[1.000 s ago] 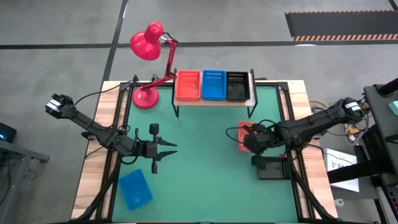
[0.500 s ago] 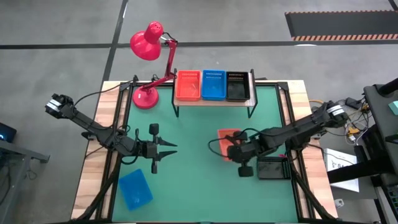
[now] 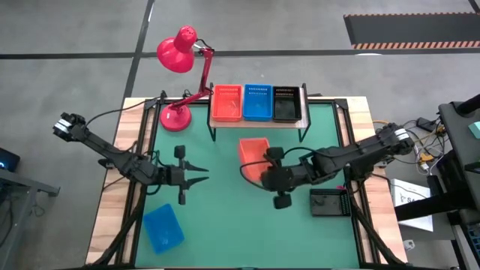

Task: Stack baskets on shelf by color
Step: Stack the orange bin on the other orange bins on the shelf

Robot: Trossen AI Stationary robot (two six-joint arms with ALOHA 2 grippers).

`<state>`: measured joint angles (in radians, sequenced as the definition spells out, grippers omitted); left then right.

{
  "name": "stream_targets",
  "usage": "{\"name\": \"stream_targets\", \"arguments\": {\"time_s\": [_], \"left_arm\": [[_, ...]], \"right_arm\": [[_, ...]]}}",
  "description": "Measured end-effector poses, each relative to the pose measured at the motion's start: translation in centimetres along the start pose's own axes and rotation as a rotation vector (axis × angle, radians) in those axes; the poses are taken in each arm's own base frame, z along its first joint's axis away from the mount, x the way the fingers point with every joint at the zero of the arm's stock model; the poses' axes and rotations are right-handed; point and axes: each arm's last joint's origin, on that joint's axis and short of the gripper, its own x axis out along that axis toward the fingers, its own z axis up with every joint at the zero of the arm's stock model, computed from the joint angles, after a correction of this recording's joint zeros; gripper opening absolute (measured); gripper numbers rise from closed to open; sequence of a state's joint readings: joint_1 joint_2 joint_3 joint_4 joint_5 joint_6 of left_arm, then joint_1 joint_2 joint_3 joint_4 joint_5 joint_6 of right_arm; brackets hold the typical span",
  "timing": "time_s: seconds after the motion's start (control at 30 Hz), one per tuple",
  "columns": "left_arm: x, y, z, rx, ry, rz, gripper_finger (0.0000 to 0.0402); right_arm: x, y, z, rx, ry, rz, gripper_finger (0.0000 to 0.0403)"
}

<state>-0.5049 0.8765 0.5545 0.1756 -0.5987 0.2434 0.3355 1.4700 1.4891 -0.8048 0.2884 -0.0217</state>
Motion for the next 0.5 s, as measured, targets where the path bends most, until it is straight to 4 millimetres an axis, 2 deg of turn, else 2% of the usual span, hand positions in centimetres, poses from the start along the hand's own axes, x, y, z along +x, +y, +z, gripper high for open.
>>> {"name": "stream_targets", "arguments": {"time_s": [0.23,0.5], "left_arm": [[-0.1,0.1,0.1,-0.008,-0.007,0.002,0.0084],[-0.2,0.2,0.2,-0.011,-0.011,0.004,0.0084]], "right_arm": [[-1.8,-1.8,2.0,-0.004,-0.074,-0.258,0.0012],[-2.9,-5.0,3.6,0.026,-0.119,-0.331,0.0012]]}}
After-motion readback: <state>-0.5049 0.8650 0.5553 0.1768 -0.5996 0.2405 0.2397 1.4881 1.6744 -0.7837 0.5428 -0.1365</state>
